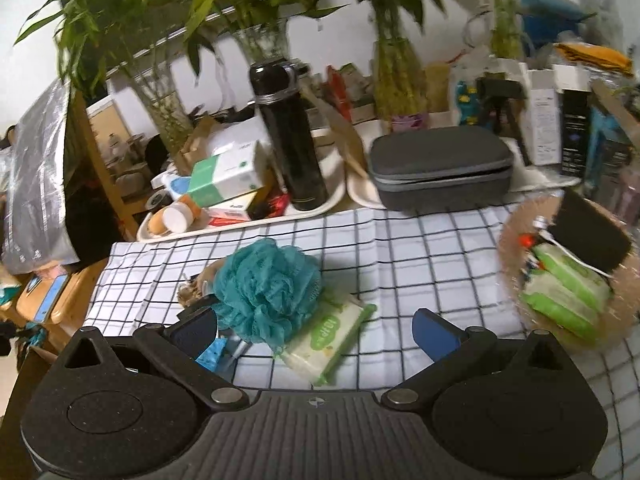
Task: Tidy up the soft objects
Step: 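Grasp the teal bath pouf with the right gripper while the left approaches the blue packet, then grasp the blue packet with the left gripper while the right lifts the teal pouf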
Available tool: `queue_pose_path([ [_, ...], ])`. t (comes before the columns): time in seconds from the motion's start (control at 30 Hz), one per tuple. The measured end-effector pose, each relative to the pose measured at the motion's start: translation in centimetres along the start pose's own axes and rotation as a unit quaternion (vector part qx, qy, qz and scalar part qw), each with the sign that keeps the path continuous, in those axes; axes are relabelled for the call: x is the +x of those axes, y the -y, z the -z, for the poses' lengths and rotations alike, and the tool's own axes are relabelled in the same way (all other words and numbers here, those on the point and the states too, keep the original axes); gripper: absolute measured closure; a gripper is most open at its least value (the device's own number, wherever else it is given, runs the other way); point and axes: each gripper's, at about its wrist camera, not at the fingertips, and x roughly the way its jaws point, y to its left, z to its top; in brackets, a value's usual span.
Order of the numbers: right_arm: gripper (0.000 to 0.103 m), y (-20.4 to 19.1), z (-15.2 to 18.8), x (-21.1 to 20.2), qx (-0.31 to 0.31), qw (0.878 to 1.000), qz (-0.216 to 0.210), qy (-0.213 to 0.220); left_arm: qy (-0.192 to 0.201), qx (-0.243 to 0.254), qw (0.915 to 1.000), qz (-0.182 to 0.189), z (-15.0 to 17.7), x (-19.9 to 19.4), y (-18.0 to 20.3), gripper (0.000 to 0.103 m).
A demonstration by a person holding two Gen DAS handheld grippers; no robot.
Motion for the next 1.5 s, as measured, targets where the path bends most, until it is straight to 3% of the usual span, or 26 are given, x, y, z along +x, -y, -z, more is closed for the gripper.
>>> queue_pose_path([
  [0.33,0.000,-0.7,-1.2,5.2,-0.096,0.994,-0.051,-0.023,0.010,-0.020,0.9997,-0.007,-1.0,2.8,-3.1,0.021],
  [0.73,0.000,0.1,-2.6,12.9,-0.112,0.983,-0.125,-0.071,0.008,-0.040,0.9990,0.018,-1.7,7.5,-6.4,0.021],
  [1.0,0.001,-0.9,-2.8,17.9,-0.137,0.974,-0.142,-0.107,-0.011,-0.048,0.9986,0.019,-1.6,9.3,-7.8,0.021],
  [1.17,0.021,-1.7,-2.7,18.8,-0.148,0.970,-0.150,-0.122,-0.022,-0.044,0.9985,0.023,-1.2,9.8,-7.8,0.021],
  [1.33,0.058,-1.5,-3.0,18.1,-0.138,0.969,-0.164,-0.121,-0.032,-0.040,0.9983,0.026,-1.1,10.0,-7.5,0.021],
  [1.5,0.069,-1.5,-3.7,15.8,-0.140,0.970,-0.176,-0.093,-0.040,-0.034,0.9981,0.032,-1.4,10.0,-7.1,0.021],
])
